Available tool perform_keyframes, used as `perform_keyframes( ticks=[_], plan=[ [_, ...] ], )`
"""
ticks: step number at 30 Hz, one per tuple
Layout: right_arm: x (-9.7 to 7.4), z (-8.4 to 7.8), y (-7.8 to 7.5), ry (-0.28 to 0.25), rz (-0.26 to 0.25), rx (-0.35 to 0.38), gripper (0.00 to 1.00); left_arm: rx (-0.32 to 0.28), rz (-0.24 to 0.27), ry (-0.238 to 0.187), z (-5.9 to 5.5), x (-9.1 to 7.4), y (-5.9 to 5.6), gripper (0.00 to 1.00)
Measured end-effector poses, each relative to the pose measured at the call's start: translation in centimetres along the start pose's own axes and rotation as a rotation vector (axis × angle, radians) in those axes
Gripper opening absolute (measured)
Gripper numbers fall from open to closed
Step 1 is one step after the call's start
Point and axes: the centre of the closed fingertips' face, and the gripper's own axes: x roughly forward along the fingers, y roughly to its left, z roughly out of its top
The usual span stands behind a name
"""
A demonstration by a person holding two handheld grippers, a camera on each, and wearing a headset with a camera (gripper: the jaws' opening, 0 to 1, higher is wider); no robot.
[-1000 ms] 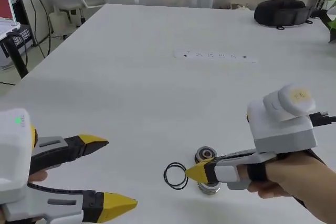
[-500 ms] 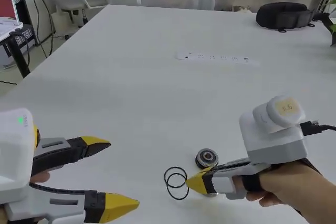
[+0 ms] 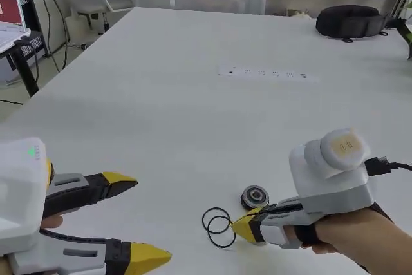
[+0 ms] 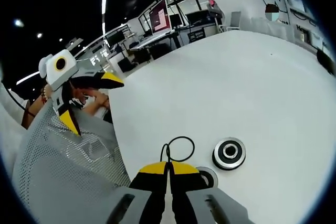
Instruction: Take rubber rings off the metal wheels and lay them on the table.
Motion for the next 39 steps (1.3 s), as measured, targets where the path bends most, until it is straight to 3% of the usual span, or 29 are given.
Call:
perform_keyframes(
  ticks=[22,39],
  plan=[
    [-0.4,0.6,-1.0,-0.024,-0.036,-0.006,0.08,0.0,0.002,0.004,0.0,0.0,0.1,0.65],
    [-1.7,2.5,-1.6,-0.1,-0.063,-0.018,0.09,-0.003,0.004,0.007,-0.1,0.0,0.2,0.65]
  ],
)
